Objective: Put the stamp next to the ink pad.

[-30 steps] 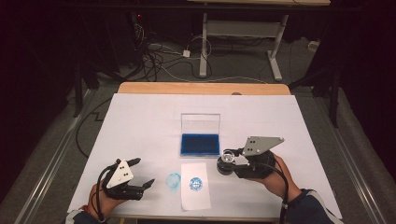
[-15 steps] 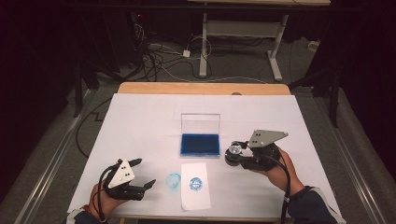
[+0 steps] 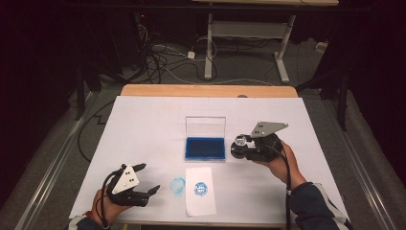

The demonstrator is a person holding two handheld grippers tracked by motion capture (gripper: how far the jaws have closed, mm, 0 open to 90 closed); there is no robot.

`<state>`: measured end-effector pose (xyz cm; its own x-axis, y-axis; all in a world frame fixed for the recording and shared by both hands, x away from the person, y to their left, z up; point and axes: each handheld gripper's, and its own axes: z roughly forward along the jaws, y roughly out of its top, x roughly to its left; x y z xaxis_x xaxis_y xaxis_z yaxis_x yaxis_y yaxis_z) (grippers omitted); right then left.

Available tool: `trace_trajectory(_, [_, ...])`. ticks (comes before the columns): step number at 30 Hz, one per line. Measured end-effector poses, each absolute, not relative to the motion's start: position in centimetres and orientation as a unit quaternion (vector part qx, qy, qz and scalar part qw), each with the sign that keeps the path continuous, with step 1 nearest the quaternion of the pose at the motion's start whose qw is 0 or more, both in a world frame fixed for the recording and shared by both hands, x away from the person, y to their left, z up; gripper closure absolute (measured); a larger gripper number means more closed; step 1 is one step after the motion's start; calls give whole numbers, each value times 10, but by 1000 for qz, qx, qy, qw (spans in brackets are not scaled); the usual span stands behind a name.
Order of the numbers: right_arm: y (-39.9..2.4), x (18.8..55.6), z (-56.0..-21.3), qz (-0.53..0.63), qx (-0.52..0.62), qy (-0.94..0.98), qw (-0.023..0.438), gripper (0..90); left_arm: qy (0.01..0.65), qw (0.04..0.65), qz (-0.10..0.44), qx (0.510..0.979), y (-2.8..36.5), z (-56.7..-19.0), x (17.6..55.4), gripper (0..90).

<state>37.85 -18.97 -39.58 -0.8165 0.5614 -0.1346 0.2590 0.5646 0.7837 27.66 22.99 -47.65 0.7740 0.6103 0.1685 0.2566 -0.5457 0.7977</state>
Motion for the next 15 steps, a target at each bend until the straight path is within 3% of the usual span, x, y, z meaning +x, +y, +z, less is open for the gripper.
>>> trace_trajectory(15, [-189,408,-416,377,275,865,185,573,253,397,220,854,229,-477,277,147])
